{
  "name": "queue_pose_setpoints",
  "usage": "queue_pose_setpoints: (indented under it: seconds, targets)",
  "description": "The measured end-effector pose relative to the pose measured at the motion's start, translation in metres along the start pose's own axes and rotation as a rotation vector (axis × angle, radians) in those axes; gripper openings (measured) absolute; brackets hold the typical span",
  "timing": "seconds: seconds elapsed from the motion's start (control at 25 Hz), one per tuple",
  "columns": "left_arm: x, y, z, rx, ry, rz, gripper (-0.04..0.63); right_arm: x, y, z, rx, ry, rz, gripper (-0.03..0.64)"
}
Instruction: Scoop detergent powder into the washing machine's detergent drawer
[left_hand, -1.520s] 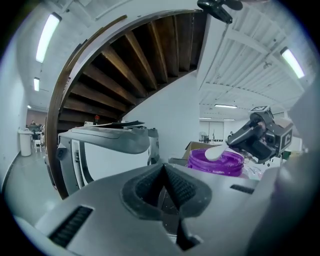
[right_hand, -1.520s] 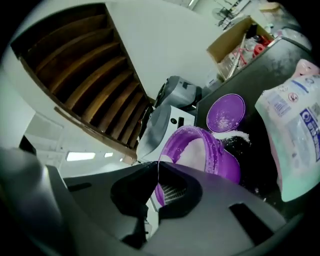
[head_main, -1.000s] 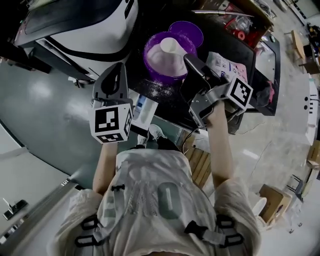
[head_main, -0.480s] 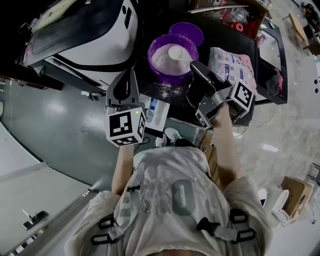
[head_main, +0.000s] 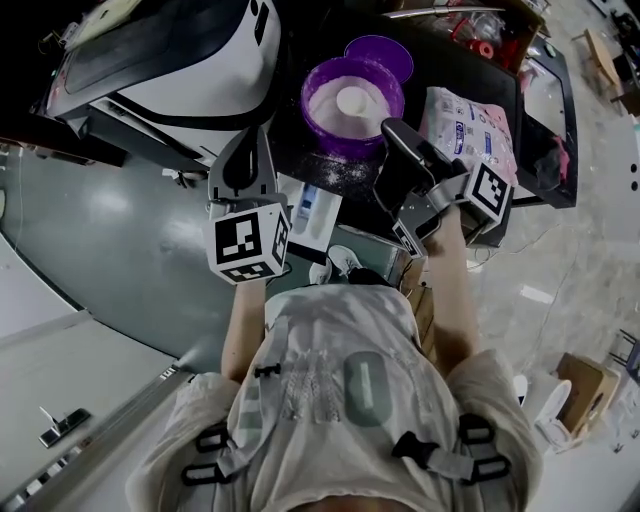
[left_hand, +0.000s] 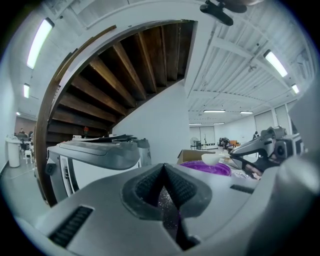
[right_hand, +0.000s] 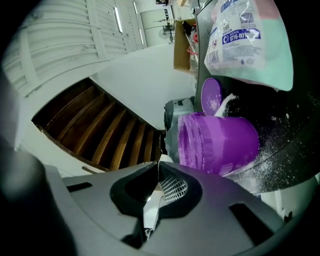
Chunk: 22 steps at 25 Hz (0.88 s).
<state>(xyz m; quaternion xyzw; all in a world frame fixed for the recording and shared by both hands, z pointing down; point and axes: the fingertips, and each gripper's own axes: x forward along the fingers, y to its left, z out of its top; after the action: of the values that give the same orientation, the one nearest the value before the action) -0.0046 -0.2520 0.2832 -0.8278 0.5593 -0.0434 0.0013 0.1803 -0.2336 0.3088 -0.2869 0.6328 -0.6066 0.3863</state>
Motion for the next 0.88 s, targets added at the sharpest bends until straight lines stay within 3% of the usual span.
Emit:
queue_pose_setpoints:
  seconds: [0.24, 0.88]
  targets:
    - [-0.009, 0.019, 0.001, 0.058, -0.008, 0.065, 0.02, 0.008, -0.009, -0.045, 0.031, 0.117, 0.006, 0.011]
    - [-0.056, 0.077, -0.019, 0.009, 0.019, 0.239, 0.021, 0.024, -0.038, -0.125, 0.074, 0.33, -0.047, 0.011]
